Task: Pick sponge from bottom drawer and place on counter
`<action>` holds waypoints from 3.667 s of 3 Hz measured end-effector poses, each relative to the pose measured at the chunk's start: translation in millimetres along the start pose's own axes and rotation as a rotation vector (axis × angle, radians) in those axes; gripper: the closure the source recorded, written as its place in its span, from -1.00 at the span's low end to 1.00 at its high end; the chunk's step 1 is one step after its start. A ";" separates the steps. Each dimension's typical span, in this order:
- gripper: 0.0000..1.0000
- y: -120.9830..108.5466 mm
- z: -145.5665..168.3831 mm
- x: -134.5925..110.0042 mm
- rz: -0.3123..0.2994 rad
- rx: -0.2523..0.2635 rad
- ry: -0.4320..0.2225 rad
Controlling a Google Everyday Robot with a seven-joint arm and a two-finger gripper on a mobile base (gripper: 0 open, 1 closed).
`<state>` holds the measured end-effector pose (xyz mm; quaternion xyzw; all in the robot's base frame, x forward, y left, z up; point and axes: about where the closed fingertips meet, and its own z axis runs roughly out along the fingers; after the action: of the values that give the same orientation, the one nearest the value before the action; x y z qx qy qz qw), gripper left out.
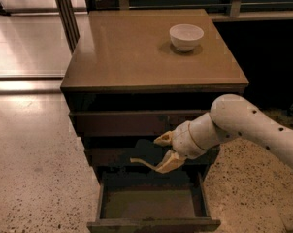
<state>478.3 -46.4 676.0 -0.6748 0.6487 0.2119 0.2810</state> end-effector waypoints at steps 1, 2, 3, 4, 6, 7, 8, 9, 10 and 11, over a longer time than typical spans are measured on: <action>1.00 3.9 -15.4 -10.7 -0.016 -0.001 0.036; 1.00 3.7 -15.0 -10.6 -0.015 0.000 0.035; 1.00 -9.2 -37.8 -27.0 0.048 0.011 -0.003; 1.00 -32.8 -76.0 -54.9 0.101 0.027 -0.035; 1.00 -90.8 -158.4 -104.6 0.077 0.130 -0.067; 1.00 -90.8 -158.4 -104.6 0.077 0.130 -0.067; 1.00 -109.3 -162.1 -98.7 0.135 0.195 -0.067; 1.00 -143.1 -158.6 -87.1 0.179 0.232 -0.077; 1.00 -187.0 -151.5 -80.0 0.187 0.259 -0.090; 1.00 -225.6 -140.9 -77.6 0.175 0.274 -0.106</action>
Offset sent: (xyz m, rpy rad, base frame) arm -0.0063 -0.0024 0.0197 -0.0403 -0.0097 0.0087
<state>686.3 -79.9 856.0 -0.5588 0.7122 0.1806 0.3845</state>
